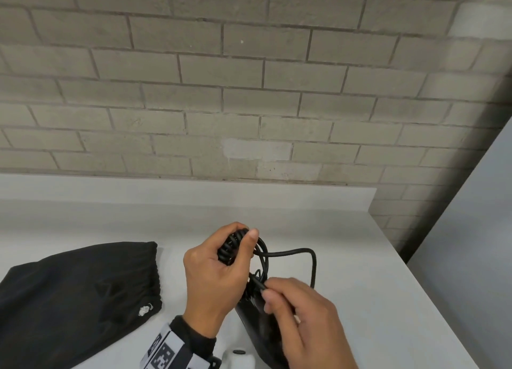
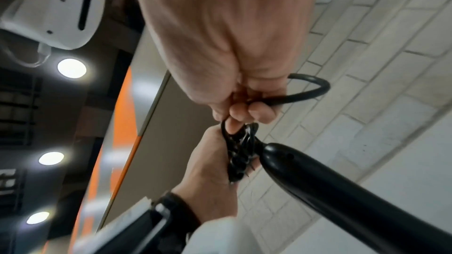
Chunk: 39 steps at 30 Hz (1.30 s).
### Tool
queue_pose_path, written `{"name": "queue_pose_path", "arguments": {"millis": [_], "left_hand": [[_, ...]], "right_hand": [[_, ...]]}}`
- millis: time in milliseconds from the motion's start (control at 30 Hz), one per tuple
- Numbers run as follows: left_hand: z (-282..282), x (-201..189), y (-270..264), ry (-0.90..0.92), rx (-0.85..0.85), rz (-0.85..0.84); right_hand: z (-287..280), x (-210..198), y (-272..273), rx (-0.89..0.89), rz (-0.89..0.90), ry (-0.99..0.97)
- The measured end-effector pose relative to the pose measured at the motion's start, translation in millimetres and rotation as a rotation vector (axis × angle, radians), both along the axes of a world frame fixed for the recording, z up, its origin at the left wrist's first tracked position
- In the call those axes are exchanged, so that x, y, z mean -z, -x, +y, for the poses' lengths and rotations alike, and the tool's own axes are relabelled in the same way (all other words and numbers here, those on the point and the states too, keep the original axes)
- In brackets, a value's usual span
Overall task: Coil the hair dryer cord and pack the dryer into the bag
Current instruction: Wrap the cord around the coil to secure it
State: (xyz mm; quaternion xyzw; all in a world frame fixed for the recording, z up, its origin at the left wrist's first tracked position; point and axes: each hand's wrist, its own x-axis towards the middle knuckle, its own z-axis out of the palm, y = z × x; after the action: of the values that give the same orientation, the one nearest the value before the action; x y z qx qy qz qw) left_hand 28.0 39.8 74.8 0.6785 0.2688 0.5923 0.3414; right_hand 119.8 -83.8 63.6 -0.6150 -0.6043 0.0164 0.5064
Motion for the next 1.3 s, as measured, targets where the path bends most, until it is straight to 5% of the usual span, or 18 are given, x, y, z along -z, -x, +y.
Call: {"name": "queue_pose_path", "arguments": {"millis": [267,500,767,933,1100,1300], "left_hand": [[3,1,3,0.277,0.080,-0.106],[-4,-5,-2,0.346,0.149,-0.088],[-6,-4,-3,0.308,0.158,-0.054],[-7,-3,-2,0.269,0.154,-0.035],[1,1,4,0.224,0.140,-0.023],[-3,2,6,0.111,0.227,-0.014]], "right_hand": [[-33,-8,-44,-0.090,0.196,-0.109],[-40,37,-75,0.018,-0.456,0.036],[-27,17,-29,0.235,-0.067,-0.235],[-9,8,-16,0.101,0.110,0.121],[-4,0,-19,0.026,-0.120,0.099],[0,-41,-32,0.027,-0.136,-0.088]]}}
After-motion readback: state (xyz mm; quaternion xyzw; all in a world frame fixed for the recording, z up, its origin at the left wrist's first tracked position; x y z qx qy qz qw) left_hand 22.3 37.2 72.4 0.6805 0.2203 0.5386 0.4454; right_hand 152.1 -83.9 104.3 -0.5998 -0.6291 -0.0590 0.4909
